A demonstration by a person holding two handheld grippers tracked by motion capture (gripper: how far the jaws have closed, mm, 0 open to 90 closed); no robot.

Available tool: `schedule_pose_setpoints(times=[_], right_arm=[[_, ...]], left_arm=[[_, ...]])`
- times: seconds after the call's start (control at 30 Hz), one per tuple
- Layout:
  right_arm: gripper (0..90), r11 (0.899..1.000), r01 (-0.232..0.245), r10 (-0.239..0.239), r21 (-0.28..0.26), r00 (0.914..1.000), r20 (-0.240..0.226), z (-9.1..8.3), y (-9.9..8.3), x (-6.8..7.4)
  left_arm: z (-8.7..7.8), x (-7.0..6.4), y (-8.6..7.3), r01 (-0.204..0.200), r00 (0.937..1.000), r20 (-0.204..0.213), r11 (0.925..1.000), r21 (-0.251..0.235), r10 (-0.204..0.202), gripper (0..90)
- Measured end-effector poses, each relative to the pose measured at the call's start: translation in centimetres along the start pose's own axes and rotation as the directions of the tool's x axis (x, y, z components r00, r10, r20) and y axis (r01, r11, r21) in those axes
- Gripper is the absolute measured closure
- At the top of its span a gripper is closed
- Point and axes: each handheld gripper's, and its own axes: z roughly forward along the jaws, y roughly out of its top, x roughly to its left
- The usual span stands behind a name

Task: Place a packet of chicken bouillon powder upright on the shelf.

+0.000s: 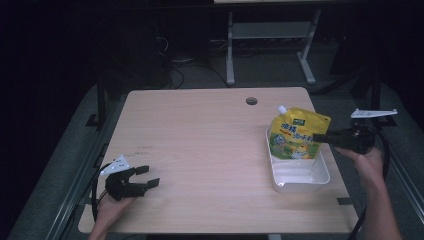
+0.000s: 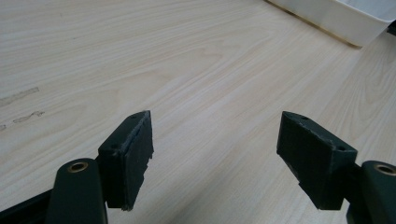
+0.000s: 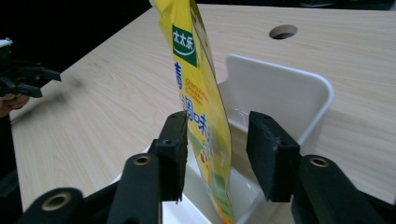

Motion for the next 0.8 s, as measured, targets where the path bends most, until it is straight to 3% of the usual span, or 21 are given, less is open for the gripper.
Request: schedule_pose_setpoints(times=[0.23,0.53,0.8], right_arm=[[56.3,1.000,0.003,-0.002,-0.017,0.9994,0.035,-1.7,-0.9,0.6],[53.4,0.999,0.027,-0.026,-0.023,0.9988,0.043,-3.5,-1.8,2.0],[51.6,0.997,0.072,-0.072,0.006,0.9972,0.022,-3.0,-1.8,4.3]], left_arm=[[-0.3,0.2,-0.2,0.019,0.9998,0.004,0.9998,-0.009,-0.019,26.3],[-0.7,-0.1,-0.3,0.001,0.9999,-0.011,1.0000,0.003,-0.001,26.2],[-0.7,-0.2,-0.3,-0.001,1.0000,-0.002,1.0000,0.004,0.001,25.8]])
